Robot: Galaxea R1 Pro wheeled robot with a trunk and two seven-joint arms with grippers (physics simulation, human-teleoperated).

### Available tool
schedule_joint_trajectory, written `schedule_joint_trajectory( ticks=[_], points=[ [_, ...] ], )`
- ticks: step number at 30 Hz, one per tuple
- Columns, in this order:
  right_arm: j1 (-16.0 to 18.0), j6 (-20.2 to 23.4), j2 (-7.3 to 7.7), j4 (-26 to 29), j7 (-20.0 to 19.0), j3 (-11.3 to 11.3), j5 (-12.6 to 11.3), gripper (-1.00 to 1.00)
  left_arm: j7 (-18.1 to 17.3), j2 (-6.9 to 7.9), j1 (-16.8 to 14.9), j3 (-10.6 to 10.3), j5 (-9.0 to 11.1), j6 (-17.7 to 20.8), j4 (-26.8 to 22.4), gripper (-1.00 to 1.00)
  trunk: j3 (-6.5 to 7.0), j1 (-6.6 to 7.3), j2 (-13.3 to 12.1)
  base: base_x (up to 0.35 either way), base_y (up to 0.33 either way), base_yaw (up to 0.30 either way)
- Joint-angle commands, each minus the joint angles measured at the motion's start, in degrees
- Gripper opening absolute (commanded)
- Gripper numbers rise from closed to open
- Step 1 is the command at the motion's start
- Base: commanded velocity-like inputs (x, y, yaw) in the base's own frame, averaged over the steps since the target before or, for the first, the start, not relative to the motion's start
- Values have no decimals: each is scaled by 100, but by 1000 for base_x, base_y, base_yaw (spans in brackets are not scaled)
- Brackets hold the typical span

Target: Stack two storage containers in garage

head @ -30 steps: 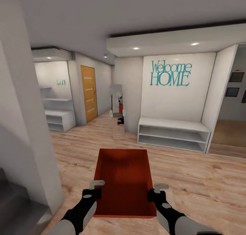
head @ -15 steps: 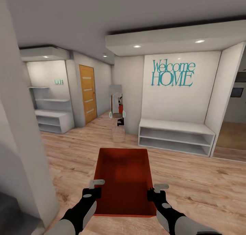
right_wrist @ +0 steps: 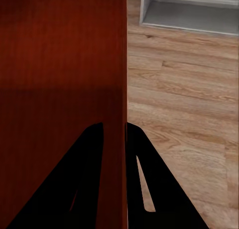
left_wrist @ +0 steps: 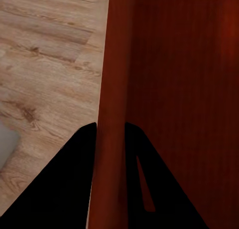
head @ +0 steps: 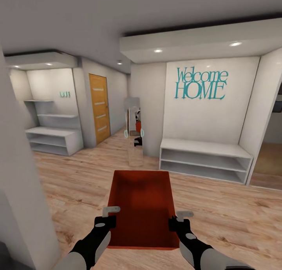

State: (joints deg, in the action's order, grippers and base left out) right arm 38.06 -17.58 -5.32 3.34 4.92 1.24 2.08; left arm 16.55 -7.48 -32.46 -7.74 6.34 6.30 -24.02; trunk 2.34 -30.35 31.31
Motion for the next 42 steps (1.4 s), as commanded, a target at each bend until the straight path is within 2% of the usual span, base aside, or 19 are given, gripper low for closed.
schedule_joint_trajectory(
  ticks=[1, 31, 42],
  points=[
    [-1, -149, 24, 8, -12, -247, 46, -100, 67, 100, -5, 458, 86, 38, 6, -100, -1, -5, 3, 321, 0, 0],
    [-1, -149, 24, 8, -8, -241, -18, -100, 67, 98, -5, 458, 87, 38, 18, -100, -1, -5, 3, 322, 0, 0],
    [-1, -149, 40, 8, -17, -243, -14, -100, 69, 100, -4, 458, 84, 37, 12, -100, -8, -5, 3, 322, 0, 233]
  ],
)
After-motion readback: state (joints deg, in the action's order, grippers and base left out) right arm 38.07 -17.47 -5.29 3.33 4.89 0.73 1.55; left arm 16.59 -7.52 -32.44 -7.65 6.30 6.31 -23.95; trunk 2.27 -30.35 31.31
